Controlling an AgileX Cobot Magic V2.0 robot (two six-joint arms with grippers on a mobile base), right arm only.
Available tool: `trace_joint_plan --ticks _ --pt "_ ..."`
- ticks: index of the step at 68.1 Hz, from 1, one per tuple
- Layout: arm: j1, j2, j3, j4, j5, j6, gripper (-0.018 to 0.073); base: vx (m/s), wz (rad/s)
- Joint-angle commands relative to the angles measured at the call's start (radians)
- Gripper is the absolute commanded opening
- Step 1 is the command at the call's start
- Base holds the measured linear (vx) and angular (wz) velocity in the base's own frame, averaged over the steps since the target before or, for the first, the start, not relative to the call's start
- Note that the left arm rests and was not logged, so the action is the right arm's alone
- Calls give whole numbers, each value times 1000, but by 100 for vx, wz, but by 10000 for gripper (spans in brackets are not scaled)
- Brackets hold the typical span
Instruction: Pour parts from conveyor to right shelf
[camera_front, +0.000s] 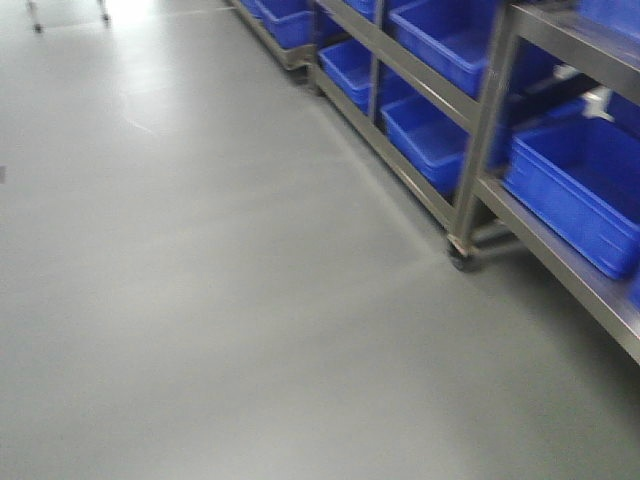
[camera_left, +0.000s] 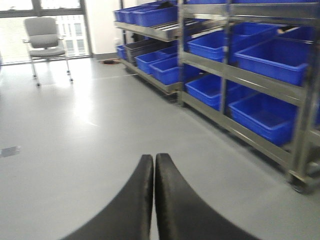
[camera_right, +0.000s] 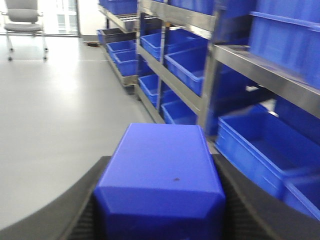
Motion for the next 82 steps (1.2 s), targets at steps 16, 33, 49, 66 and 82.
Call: trace_joint_plan --ticks 16,33,49,66,82 --pt "-1 13 -28 -3 -78 -6 -6 67 32" --pt "-1 13 -28 -3 -79 -6 -6 68 27" --pt "-1 12 -28 -3 -79 -6 -6 68 28" --pt "-1 12 -28 -3 -79 -6 -6 68 23" --pt "-1 12 -28 -3 -79 -6 -6 67 14"
